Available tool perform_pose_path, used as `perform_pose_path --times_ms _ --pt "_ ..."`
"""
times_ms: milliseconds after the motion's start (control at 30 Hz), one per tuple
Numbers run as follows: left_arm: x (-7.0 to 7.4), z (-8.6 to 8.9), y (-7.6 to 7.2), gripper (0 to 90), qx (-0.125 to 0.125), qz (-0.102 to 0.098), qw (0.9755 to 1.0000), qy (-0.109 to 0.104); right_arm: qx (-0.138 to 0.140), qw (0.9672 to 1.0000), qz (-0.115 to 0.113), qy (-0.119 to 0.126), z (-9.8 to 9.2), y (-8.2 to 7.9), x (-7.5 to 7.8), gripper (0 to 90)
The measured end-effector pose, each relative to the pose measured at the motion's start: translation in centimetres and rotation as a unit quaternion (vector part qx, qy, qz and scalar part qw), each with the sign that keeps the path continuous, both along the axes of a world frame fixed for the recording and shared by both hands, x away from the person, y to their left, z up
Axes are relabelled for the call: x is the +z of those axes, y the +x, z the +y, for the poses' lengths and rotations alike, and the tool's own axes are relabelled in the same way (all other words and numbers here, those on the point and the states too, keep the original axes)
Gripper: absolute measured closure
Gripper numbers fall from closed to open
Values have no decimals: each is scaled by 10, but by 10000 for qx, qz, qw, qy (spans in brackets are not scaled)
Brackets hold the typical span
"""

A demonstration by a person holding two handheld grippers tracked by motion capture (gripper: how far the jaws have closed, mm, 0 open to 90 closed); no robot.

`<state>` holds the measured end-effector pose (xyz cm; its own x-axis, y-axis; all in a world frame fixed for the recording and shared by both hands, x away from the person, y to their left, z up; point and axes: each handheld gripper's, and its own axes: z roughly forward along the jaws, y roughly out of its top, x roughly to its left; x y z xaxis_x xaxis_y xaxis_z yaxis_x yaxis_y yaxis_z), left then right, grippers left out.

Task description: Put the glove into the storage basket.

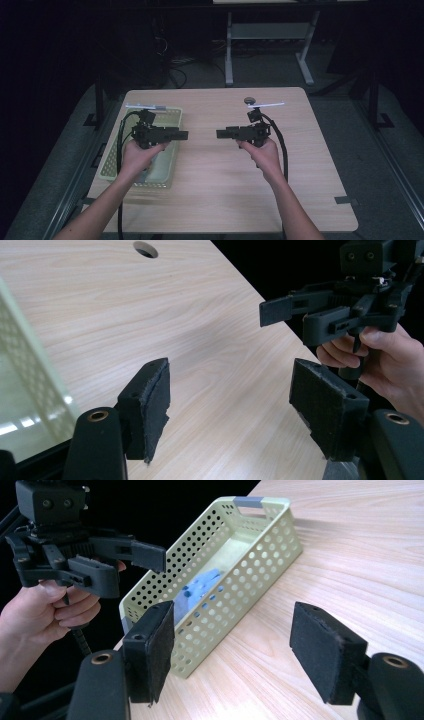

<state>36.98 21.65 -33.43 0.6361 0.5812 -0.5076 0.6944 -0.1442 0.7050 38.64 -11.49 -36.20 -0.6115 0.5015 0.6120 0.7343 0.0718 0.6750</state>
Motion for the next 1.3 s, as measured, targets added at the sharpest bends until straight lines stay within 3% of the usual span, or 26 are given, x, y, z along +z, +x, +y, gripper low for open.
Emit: perform_pose_path --times_ms 100,200,433,867,1300 --pt "-2 -7 0 312 -101 85 9999 -40 -51 10000 27 31 -8 -1 -1 336" --pt "-2 -15 -1 308 -190 13 9998 21 -112 9999 59 -14 -15 -3 -3 329" --pt "-4 -28 -3 306 -288 23 9996 -11 -209 9997 -1 -93 -29 -6 -5 329" --pt "-12 -52 -7 296 -528 4 9986 11 -453 9986 101 -242 -57 -12 -11 320" --pt "-24 -73 -15 272 -704 50 9975 -40 -682 9972 257 -170 -92 -22 -24 314"
